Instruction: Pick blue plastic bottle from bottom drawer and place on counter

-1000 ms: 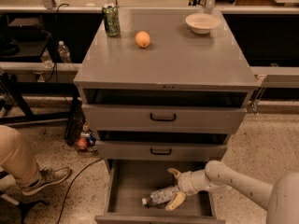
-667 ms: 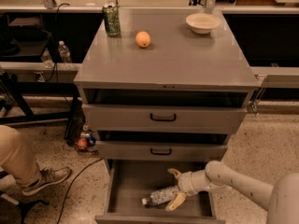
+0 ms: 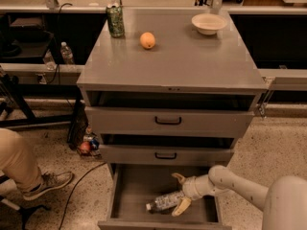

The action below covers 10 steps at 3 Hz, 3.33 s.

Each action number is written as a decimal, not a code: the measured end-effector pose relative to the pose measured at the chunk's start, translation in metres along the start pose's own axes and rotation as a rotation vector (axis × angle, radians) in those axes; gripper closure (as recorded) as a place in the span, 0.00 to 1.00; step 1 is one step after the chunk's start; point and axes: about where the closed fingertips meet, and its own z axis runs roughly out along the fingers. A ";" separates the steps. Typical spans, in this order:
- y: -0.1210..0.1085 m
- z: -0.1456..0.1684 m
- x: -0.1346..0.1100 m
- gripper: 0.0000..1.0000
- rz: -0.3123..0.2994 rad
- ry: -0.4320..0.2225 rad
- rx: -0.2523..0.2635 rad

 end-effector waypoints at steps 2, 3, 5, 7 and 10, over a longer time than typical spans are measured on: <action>-0.014 0.024 0.024 0.00 -0.092 -0.010 -0.016; -0.017 0.034 0.032 0.00 -0.115 -0.017 -0.035; -0.021 0.051 0.050 0.00 -0.163 0.013 -0.077; -0.013 0.058 0.069 0.00 -0.164 0.082 -0.113; 0.003 0.055 0.094 0.00 -0.114 0.104 -0.132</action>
Offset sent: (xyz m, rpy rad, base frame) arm 0.0236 -0.0027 -0.0402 0.0048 -0.0899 0.0837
